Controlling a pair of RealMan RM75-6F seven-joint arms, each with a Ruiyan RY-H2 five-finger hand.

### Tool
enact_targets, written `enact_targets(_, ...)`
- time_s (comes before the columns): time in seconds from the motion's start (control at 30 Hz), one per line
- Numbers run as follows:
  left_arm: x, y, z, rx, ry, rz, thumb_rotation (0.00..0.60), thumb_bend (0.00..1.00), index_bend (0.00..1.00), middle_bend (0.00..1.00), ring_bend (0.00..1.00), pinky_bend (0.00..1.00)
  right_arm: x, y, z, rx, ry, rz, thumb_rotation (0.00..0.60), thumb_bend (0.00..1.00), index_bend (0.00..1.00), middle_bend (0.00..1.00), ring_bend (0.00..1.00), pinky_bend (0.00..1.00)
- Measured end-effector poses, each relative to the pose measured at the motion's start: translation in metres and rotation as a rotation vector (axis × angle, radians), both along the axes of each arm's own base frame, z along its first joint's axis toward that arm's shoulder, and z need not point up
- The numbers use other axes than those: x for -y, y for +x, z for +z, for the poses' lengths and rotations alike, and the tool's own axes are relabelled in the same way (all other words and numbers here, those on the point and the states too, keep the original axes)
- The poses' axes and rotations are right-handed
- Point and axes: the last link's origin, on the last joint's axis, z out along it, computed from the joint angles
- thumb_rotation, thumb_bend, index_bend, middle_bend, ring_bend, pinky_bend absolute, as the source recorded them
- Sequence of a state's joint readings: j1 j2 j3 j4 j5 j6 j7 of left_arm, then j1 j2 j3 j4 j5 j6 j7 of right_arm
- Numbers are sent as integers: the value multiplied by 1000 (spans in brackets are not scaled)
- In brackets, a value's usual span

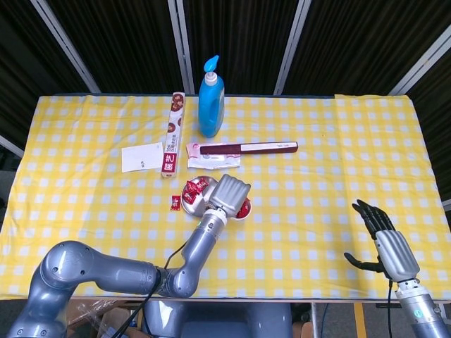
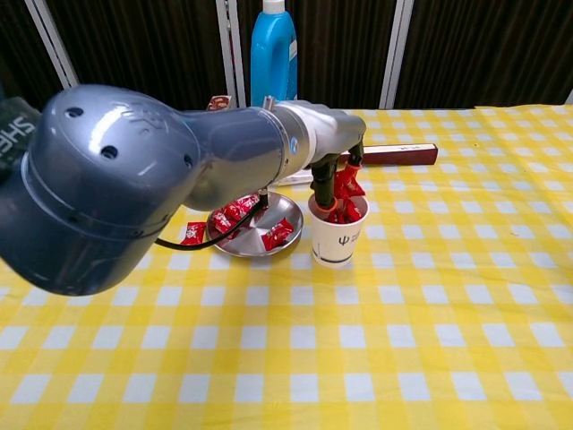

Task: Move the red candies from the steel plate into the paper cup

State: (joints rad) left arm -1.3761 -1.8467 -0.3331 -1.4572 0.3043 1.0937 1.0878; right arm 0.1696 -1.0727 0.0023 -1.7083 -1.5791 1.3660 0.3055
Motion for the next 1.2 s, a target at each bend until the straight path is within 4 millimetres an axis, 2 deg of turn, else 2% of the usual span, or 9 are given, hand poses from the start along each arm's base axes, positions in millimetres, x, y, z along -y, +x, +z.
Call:
enact_targets(0.23,3,-1,-2,0,-12,-3,600,361,403,745,880,967,0,0,0,0,-1,-1,600,277,0,0,0,0)
enact_targets(1.2,7,-3,11,46,-10,-2,600,359,376,755,880,967,0,1,0,-1,-3,4,600,277,0,0,0,0)
